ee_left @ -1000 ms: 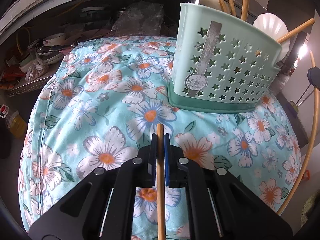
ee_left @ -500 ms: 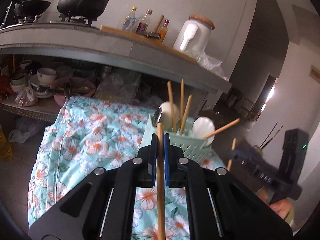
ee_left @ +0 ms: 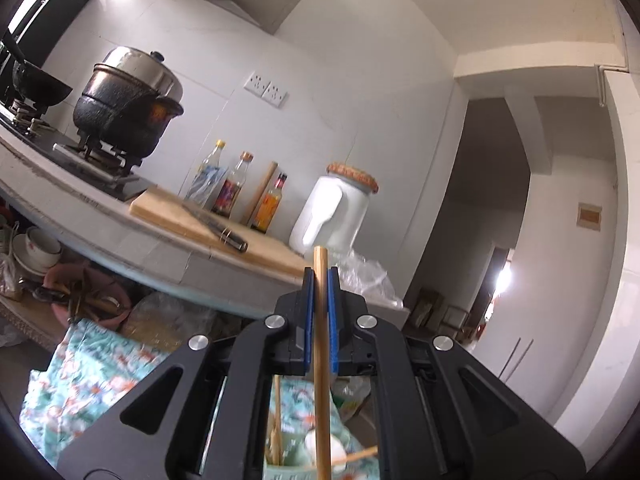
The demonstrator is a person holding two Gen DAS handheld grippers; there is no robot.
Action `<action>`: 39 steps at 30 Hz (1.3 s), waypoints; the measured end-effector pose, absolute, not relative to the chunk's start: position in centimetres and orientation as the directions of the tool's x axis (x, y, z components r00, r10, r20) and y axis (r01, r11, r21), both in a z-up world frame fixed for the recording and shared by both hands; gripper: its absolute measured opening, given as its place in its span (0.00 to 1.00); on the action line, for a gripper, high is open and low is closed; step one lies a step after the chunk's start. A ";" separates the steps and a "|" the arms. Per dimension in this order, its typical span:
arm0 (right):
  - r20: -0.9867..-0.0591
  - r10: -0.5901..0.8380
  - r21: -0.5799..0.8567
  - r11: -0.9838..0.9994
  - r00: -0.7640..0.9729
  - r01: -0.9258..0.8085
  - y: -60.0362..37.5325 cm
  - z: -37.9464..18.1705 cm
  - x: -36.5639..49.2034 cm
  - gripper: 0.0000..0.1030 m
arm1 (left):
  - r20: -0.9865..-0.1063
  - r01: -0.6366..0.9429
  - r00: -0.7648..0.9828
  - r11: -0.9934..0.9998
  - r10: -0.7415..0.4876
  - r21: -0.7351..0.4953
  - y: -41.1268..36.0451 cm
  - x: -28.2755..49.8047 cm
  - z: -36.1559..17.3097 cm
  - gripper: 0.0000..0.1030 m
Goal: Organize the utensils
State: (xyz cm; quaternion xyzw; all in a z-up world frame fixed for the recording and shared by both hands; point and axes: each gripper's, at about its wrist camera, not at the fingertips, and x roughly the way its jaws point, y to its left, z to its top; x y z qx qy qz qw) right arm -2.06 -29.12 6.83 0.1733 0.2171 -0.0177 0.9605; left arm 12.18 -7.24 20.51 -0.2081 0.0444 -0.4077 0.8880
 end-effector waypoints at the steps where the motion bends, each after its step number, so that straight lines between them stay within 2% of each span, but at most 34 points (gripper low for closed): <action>1: -0.423 0.042 0.329 0.938 0.905 0.110 -29.3 6.8 -2.0 0.06 | 0.102 0.704 0.668 0.582 -0.737 -0.407 -7.9 12.7 20.6 0.05; 10: -0.429 0.057 0.366 0.923 0.901 0.116 -30.9 5.9 -1.4 0.06 | 0.143 0.672 0.705 0.591 -0.694 -0.446 -13.2 16.6 20.8 0.05; 18: -0.428 0.071 0.402 0.908 0.901 0.119 -31.9 5.1 -1.4 0.06 | 0.110 0.612 0.772 0.683 -0.627 -0.399 -16.5 17.8 18.4 0.05; 28: -0.426 0.080 0.424 0.897 0.901 0.121 -32.5 4.9 -1.5 0.06 | 0.101 0.582 0.804 0.740 -0.586 -0.338 -17.2 17.4 16.4 0.05; 35: -0.426 0.079 0.420 0.900 0.901 0.120 -32.3 5.2 -1.6 0.06 | 0.102 0.577 0.806 0.736 -0.583 -0.354 -16.8 17.2 15.6 0.05; 39: -0.425 0.078 0.417 0.901 0.902 0.118 -32.2 5.4 -1.7 0.06 | 0.131 0.567 0.817 0.737 -0.562 -0.368 -16.7 17.3 16.2 0.05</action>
